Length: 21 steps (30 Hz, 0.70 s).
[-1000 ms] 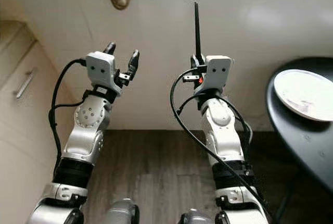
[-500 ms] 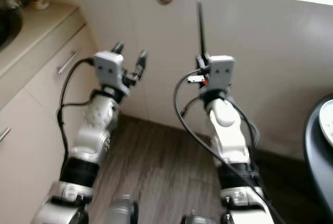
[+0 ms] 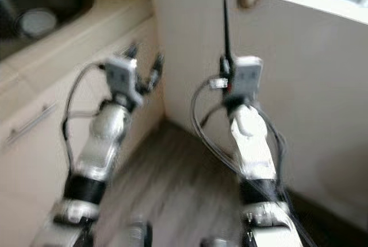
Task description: Kitchen organization
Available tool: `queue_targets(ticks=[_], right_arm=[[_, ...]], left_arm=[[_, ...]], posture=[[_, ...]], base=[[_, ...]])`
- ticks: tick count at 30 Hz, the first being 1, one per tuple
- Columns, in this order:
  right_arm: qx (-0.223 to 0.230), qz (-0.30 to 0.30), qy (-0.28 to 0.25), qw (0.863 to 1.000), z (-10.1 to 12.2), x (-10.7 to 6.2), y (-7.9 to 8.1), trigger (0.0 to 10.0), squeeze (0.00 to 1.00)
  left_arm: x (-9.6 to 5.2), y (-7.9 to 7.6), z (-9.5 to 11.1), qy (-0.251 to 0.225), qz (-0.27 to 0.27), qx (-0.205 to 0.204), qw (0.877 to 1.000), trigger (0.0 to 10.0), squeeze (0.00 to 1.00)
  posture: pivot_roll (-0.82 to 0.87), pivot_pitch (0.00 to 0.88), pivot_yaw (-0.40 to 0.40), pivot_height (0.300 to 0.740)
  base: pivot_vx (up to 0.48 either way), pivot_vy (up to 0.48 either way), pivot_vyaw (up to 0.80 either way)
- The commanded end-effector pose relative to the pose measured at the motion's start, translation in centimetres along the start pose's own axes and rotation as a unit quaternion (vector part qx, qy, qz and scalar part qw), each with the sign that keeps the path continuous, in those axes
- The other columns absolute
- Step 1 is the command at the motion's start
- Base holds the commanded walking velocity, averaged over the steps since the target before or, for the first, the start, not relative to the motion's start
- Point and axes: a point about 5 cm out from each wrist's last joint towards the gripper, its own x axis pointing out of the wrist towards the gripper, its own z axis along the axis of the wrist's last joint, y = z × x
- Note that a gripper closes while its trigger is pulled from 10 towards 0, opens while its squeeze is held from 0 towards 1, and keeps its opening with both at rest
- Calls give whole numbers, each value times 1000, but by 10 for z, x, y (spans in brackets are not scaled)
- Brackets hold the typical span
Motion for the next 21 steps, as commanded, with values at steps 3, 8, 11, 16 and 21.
queue_targets(ticks=[3,8,11,16,21], right_arm=[[-14,-10,-9,1000,4,-1,-8,0,0],[-10,-10,-14,1000,4,-1,-8,0,0],[-15,-7,-17,1000,5,-1,-7,0,0],[-16,-7,-23,1000,6,-1,-6,0,0],[-10,-12,-28,999,8,-1,-6,0,0]], left_arm=[[2,-9,4,-11,-10,-6,1000,10000,0],[2,-9,5,-14,-7,-6,1000,10000,0],[2,-5,8,-24,7,-2,1000,10000,0],[2,0,8,-25,21,2,999,10000,0],[1,-1,8,-28,19,2,999,10000,0]], posture=[[14,0,-68,740],[14,0,-70,740],[14,0,-70,740],[15,0,-70,740],[16,0,-69,740]], base=[[0,0,800],[0,0,800],[0,0,800],[0,0,800],[66,0,800]])
